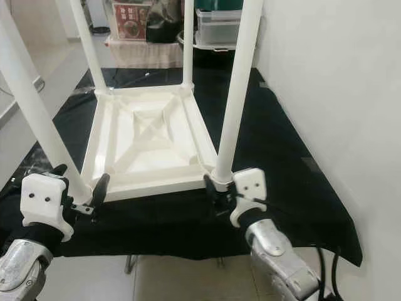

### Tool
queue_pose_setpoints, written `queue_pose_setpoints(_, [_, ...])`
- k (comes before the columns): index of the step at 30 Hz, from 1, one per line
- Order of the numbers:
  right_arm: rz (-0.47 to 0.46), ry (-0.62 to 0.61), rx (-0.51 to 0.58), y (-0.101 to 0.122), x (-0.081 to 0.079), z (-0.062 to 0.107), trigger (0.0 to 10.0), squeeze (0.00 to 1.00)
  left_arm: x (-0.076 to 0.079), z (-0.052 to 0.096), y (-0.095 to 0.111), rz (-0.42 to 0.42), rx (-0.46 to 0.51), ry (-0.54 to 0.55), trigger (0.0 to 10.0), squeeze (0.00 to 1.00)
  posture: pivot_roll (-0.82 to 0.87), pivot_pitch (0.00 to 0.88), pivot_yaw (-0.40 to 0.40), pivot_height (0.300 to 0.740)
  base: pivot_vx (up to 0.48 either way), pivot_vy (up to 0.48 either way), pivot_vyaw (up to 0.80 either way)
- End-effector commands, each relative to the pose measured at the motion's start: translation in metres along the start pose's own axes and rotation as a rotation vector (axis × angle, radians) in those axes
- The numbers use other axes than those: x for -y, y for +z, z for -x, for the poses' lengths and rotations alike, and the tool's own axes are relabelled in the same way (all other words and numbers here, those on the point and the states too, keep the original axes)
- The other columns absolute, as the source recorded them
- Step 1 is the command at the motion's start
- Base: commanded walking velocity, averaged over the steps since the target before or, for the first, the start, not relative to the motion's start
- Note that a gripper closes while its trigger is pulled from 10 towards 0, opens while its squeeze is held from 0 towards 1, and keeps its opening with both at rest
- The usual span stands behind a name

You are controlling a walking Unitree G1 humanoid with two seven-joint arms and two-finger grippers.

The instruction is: Building children table

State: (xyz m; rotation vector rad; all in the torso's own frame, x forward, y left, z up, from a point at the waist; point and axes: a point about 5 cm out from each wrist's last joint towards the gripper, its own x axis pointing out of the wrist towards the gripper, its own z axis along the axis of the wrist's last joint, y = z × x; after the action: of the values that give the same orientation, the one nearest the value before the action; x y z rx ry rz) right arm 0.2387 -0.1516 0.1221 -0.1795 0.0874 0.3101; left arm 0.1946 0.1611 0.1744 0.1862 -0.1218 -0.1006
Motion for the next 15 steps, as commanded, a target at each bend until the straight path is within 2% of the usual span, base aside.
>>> queue_pose_setpoints(1, [-0.002, -0.027, 0.049, 0.0099, 0.0108, -0.0102, 10.0, 0.64, -0.0056, -0.0087, 0.0095, -0.033, 0.047, 0.013, 10.0, 0.00, 0.02, 0.248, -0.037, 0.740, 0.000, 0.000, 0.00])
queue_pose_setpoints(15, [-0.002, -0.027, 0.049, 0.0099, 0.0108, -0.0102, 10.0, 0.64, -0.0056, -0.0087, 0.0095, -0.033, 0.047, 0.013, 10.0, 0.00, 0.02, 0.248, -0.037, 0.740, 0.000, 0.000, 0.00])
